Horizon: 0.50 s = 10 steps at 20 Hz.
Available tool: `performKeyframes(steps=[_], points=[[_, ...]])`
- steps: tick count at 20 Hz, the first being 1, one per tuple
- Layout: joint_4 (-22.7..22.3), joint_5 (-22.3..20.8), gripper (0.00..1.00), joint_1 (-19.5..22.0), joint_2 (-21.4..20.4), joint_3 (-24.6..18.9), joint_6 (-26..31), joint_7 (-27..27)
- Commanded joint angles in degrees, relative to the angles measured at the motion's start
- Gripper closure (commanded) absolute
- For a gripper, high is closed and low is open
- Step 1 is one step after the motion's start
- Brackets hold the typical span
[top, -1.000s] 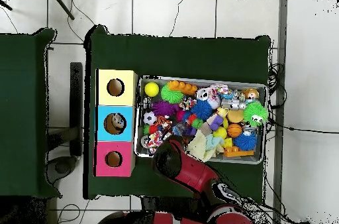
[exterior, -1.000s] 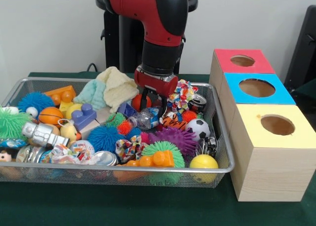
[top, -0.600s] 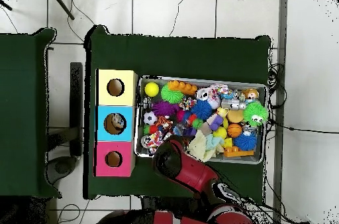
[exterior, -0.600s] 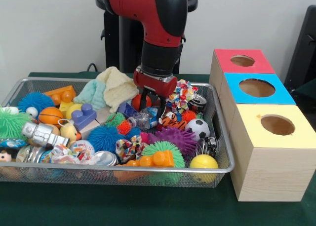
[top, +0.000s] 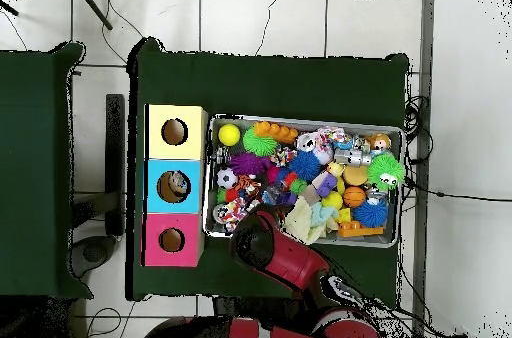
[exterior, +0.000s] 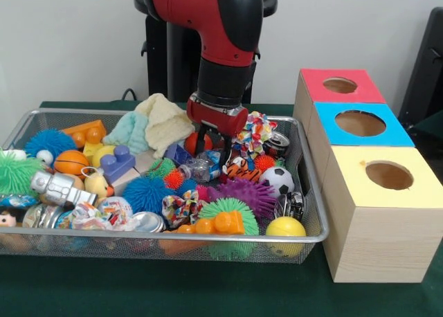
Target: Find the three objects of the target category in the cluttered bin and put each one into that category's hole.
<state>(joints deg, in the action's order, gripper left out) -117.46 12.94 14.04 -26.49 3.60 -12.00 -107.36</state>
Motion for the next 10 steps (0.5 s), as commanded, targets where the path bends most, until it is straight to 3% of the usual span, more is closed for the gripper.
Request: performKeyframes(steps=[1,10], points=[[6.3,1.6,1.00,-0.3,5.8,-0.1,2.8,-7.5],[5.1,1.0,1.00,-0.5,2.1,-0.2,6.6,-6.8]])
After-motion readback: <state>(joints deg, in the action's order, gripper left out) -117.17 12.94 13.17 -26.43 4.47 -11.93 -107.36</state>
